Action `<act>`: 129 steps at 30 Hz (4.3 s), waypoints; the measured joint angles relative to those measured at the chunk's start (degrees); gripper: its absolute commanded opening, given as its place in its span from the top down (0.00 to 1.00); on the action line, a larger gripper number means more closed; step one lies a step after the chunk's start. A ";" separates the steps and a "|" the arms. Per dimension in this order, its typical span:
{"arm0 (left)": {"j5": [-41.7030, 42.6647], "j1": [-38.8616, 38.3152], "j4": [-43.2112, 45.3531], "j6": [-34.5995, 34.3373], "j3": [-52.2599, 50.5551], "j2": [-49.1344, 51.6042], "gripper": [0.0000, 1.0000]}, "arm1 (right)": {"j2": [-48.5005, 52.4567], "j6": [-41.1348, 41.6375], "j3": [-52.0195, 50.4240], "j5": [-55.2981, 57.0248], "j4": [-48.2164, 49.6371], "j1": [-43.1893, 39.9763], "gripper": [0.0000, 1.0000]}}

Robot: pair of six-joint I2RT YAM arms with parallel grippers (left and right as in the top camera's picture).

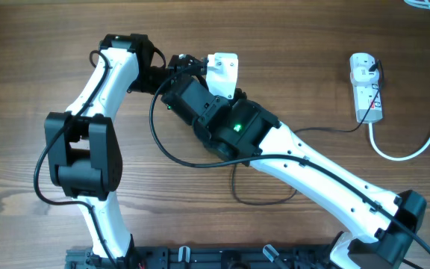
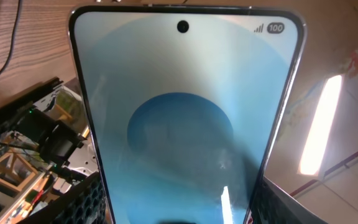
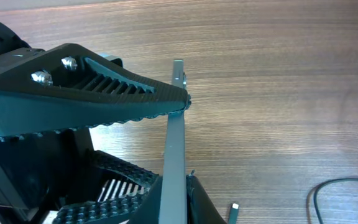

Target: Plug charger to phone and switch on socket

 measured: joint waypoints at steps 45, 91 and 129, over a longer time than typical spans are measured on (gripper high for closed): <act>1.55 -0.07 6.25 -10.29 0.00 -0.52 0.20 | -4.57 71.06 0.00 6.60 -5.25 0.00 0.95; 1.55 -0.07 6.40 -19.58 0.00 -0.55 0.46 | -2.29 72.52 -0.04 -1.73 -0.20 -1.36 0.96; 1.60 -0.07 5.90 -20.15 0.00 -0.55 0.82 | -2.29 72.94 -0.04 -3.45 1.88 -1.42 0.91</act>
